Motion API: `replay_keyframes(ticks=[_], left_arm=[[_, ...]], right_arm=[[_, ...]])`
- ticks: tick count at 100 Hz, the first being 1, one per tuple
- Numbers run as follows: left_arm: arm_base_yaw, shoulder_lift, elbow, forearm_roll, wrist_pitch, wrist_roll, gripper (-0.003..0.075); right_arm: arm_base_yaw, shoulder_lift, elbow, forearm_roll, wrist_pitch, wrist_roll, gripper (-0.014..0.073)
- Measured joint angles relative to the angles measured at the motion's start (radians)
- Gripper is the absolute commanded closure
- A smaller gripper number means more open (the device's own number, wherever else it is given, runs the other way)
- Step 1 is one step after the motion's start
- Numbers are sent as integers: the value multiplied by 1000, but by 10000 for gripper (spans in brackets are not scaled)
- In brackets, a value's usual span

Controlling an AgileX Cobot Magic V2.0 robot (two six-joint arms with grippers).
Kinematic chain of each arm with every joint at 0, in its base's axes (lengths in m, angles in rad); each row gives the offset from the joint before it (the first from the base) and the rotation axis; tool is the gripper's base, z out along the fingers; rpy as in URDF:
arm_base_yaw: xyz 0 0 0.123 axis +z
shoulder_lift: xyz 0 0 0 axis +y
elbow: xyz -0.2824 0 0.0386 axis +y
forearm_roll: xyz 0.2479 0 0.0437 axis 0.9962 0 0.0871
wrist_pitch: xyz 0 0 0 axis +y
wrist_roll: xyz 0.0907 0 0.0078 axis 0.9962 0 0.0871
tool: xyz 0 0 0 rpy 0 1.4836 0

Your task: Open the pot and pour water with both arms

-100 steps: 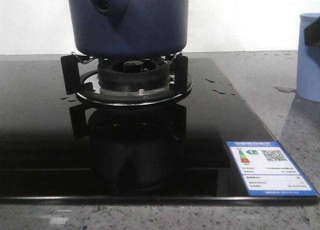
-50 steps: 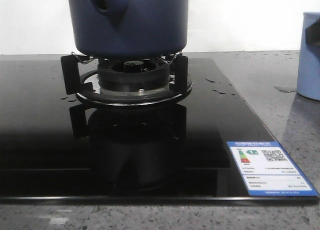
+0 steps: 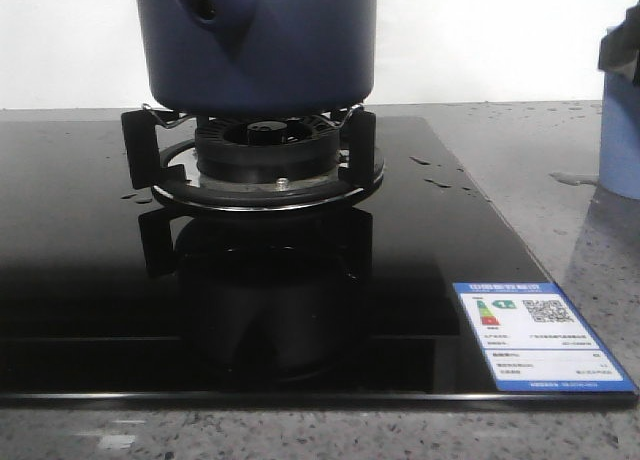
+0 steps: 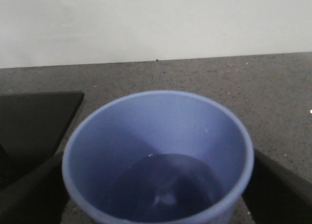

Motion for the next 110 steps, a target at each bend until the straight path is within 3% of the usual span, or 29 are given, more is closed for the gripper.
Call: replay_keyframes(ticks=[34, 80, 90, 110], left_arm=[[0, 0, 0, 0, 6, 0, 468], [0, 0, 0, 0, 7, 0, 468], [0, 0, 0, 0, 8, 0, 468], [0, 0, 0, 0, 8, 0, 468]], right_arm=[[0, 113, 0, -104, -57, 36, -9], [0, 196, 0, -119, -207, 56, -6], [0, 205, 0, -131, -209, 75, 53], [0, 211, 0, -181, -212, 101, 264]])
